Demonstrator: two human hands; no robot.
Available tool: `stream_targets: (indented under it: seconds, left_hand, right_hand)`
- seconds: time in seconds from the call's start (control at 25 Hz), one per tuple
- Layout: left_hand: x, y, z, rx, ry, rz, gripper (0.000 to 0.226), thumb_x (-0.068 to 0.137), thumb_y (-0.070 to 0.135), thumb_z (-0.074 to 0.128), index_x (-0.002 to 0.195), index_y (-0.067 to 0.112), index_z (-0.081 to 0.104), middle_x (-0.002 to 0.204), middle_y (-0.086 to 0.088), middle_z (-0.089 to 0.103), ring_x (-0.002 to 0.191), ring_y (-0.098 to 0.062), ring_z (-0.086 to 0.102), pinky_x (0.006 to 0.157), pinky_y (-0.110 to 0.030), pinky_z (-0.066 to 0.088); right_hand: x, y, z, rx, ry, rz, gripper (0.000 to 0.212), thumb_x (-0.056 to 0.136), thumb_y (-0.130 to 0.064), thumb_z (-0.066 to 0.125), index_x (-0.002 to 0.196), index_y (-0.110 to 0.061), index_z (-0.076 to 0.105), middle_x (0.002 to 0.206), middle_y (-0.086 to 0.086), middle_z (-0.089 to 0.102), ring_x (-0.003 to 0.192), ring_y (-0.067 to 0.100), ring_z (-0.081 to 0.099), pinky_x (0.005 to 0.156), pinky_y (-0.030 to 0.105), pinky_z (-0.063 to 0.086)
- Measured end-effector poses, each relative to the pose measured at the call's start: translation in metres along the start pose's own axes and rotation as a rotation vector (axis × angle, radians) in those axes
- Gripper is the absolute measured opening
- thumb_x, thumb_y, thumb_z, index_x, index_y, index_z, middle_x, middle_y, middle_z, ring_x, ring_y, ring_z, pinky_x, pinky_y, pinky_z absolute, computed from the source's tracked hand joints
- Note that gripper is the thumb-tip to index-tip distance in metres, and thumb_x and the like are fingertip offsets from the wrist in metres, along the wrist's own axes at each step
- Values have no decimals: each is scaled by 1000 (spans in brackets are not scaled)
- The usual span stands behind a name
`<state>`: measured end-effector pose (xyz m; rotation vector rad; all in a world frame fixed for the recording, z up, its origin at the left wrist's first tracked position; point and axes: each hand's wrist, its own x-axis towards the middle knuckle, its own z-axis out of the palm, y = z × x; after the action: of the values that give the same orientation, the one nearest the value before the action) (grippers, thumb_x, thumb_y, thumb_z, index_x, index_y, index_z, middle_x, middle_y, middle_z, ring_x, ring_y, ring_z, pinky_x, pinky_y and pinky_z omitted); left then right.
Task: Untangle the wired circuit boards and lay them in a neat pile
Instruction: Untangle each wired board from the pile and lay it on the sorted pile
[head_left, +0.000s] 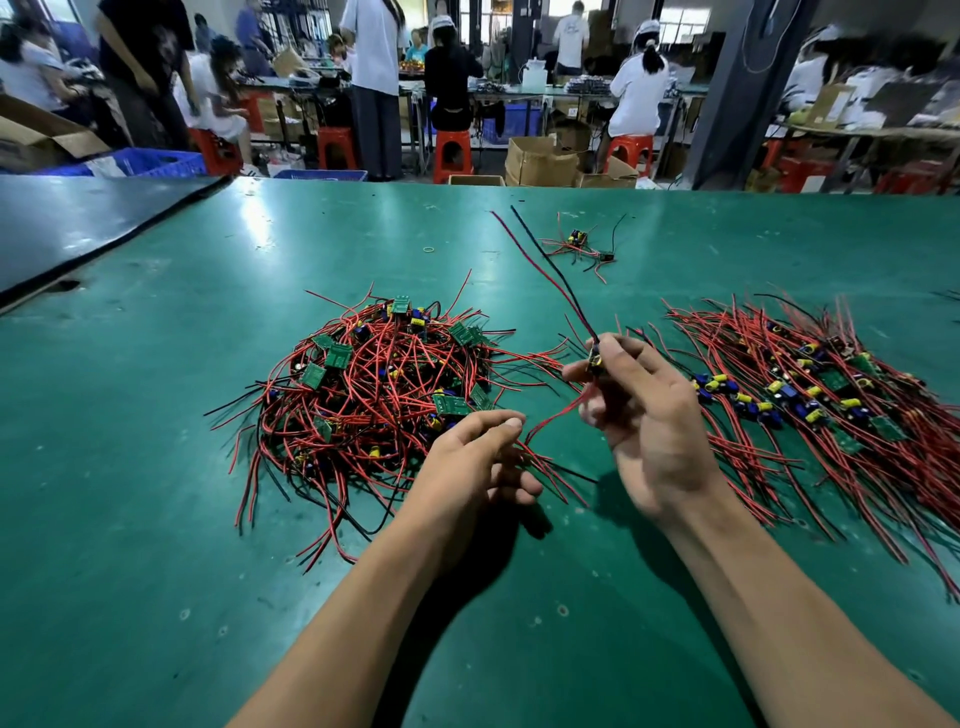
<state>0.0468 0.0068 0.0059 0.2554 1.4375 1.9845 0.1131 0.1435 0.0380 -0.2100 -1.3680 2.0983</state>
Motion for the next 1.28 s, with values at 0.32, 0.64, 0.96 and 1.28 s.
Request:
stream_targets:
  seconds: [0.32,0.64,0.96,1.28]
  left_hand:
    - [0,-1,-1,-20,-33,-13,17,94,17,60,105,6,66,61,1,56,46,-15,51,41,-21,39]
    - [-4,2,-1,-87,-80,-20,19,98,18,55,106,6,67,80,-16,71,66,-25,67,62,-31,60]
    - [-12,2,0,61,-180,-3,13,91,14,62,84,4,63,75,-14,71,57,-20,67,56,-25,57]
    - [-18,7,1,17,-303,-88,25,80,27,69,91,5,65,76,-16,71,64,-26,71,61,-31,60]
  right_hand:
    - [-3,-6,-8,244,-324,594,30,83,-28,64,99,-5,75,57,-3,52,34,2,32,36,16,30]
    - [-1,17,-4,-69,-126,490,36,73,-22,75,105,-11,64,71,3,59,43,10,45,41,21,43]
    - [-6,17,-3,-106,-270,644,24,79,-40,70,89,-18,72,51,3,38,36,13,36,44,24,40]
    - [1,16,-9,28,-124,468,19,72,-23,77,86,-11,74,67,2,52,41,7,43,38,17,41]
